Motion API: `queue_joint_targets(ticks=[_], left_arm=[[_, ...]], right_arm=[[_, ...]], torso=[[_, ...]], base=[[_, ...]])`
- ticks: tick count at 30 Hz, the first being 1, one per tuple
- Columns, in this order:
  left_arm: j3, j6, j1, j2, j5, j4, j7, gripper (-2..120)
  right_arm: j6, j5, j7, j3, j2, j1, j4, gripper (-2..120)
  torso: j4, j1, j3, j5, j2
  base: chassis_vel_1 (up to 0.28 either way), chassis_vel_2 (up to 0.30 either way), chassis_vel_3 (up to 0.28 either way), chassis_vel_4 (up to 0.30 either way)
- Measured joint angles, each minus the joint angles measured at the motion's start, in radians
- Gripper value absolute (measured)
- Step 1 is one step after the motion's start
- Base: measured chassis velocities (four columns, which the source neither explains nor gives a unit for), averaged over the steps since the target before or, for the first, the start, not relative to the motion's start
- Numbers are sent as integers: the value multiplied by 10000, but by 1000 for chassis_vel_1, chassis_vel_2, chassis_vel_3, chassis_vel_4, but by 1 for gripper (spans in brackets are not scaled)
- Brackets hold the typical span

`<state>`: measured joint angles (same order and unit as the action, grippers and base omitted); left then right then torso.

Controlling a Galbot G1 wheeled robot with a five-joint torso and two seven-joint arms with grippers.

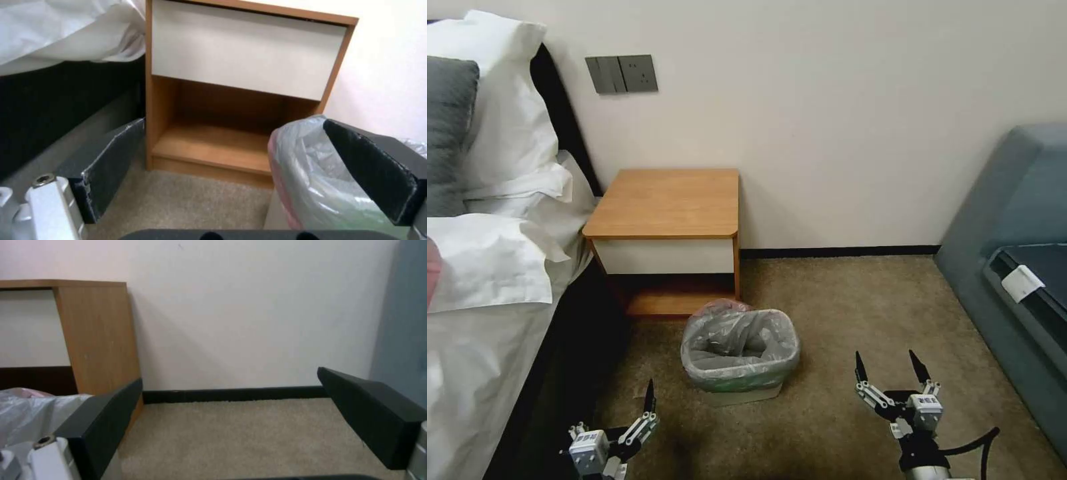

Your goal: Pick up the garbage bag from the table and place it over the trash can.

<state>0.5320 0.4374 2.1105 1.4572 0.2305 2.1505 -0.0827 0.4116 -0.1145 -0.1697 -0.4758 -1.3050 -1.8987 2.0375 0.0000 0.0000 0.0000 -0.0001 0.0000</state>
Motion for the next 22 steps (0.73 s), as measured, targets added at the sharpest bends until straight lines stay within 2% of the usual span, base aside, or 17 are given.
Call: queue_joint_targets(ticks=[22], left_arm=[[-7,-37,-21,-6,0,0,-18,100]], right_arm=[[-35,-2,-16,16,15,16,15,100]], torso=[[0,0,0,0,0]], base=[[0,0,0,0]])
